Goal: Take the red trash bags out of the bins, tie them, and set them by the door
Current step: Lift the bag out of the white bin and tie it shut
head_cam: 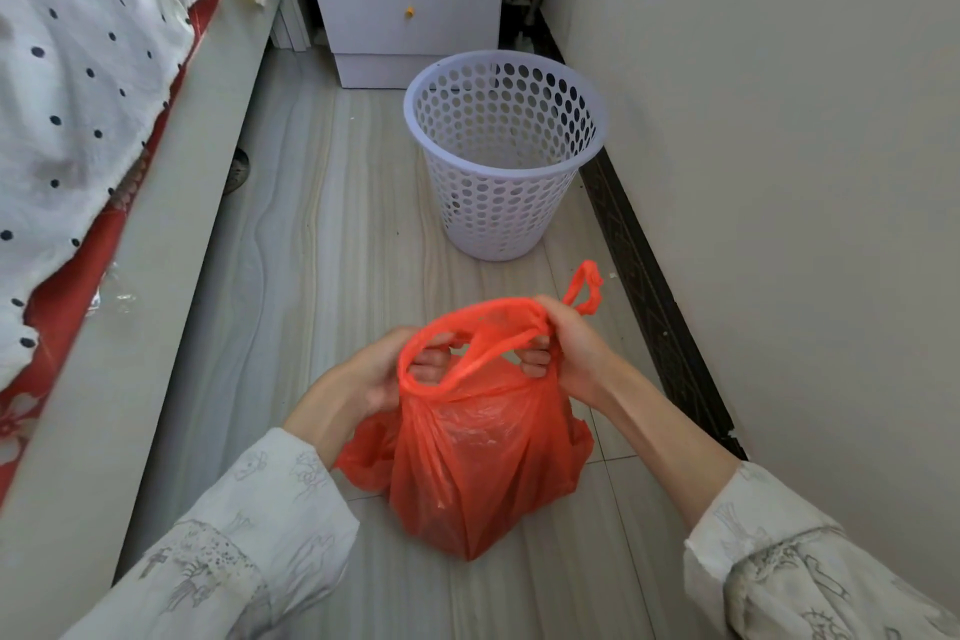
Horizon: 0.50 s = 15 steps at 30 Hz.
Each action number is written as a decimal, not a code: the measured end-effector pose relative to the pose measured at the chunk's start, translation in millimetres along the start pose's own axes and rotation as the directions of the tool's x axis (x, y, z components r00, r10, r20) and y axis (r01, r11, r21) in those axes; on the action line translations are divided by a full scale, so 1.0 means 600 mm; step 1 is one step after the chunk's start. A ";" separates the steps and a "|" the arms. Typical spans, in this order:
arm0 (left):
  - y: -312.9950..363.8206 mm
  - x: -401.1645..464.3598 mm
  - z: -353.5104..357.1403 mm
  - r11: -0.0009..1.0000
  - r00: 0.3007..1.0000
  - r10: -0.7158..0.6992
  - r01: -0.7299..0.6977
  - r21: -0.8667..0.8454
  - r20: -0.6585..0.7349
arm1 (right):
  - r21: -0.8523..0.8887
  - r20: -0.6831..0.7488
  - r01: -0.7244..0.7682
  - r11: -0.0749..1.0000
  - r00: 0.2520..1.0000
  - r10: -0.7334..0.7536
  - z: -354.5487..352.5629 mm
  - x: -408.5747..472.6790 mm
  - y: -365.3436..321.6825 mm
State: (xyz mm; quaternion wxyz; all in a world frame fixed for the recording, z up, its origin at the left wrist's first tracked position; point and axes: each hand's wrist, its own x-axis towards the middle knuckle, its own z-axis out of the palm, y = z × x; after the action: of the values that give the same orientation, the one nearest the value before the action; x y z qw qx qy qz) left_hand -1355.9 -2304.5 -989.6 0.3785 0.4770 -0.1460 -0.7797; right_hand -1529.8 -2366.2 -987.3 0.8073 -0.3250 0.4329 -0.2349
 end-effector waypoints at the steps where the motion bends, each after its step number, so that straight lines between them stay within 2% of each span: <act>1: 0.002 -0.001 -0.001 0.999 1.000 -0.007 0.007 -0.036 -0.008 | -0.076 -0.017 0.009 0.997 1.000 -0.010 -0.003 -0.001 0.001; 3: 0.009 -0.003 0.000 0.998 1.000 -0.004 0.003 -0.067 -0.024 | -0.308 -0.034 0.063 0.949 0.996 -0.077 -0.008 -0.004 0.004; 6: 0.016 -0.009 0.006 0.996 1.000 0.010 -0.012 -0.090 -0.026 | -0.694 -0.044 0.134 0.707 0.973 -0.227 -0.006 -0.006 0.004; 8: 0.018 -0.013 0.013 0.999 1.000 0.023 -0.022 -0.048 0.007 | -0.818 -0.115 0.115 0.564 0.928 -0.355 -0.004 -0.001 0.007; 9: 0.018 -0.015 0.016 1.000 0.999 0.025 -0.026 0.008 0.039 | -0.844 -0.160 0.095 0.529 0.895 -0.416 -0.004 0.002 0.009; 11: 0.020 -0.019 0.023 0.985 0.995 0.038 -0.053 0.164 0.093 | -0.850 -0.243 0.068 0.522 0.829 -0.504 -0.002 0.004 0.012; 13: 0.024 -0.023 0.026 0.949 0.994 0.076 -0.095 0.300 0.075 | -0.804 -0.319 0.065 0.591 0.792 -0.521 0.001 0.006 0.012; 15: 0.027 -0.025 0.026 0.926 0.993 0.105 -0.119 0.357 0.060 | -0.729 -0.381 0.072 0.680 0.783 -0.491 0.003 0.007 0.008</act>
State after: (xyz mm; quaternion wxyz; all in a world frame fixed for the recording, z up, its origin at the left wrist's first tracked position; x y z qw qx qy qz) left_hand -1358.0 -2306.2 -962.8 0.3256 0.5137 -0.3209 -0.7260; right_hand -1525.5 -2364.7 -992.3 0.4218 -0.5808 0.6417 -0.2701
